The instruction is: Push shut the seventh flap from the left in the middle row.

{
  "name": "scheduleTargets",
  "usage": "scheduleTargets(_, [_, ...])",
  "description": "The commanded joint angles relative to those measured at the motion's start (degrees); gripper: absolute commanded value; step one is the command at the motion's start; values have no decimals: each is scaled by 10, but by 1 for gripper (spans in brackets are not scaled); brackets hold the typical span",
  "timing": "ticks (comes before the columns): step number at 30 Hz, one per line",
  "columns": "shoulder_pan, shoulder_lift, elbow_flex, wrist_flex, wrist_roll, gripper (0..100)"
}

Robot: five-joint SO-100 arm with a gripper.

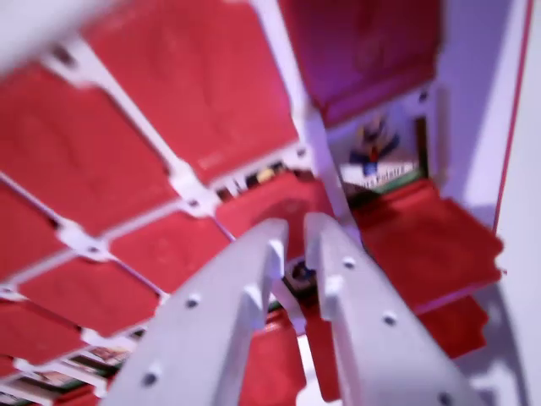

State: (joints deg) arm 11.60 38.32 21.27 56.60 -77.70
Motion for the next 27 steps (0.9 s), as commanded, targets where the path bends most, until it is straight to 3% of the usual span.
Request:
scheduleTargets(1, [0, 17, -61, -18, 2, 2])
scheduleTargets(27, [-4, -26, -92, -40, -4, 2])
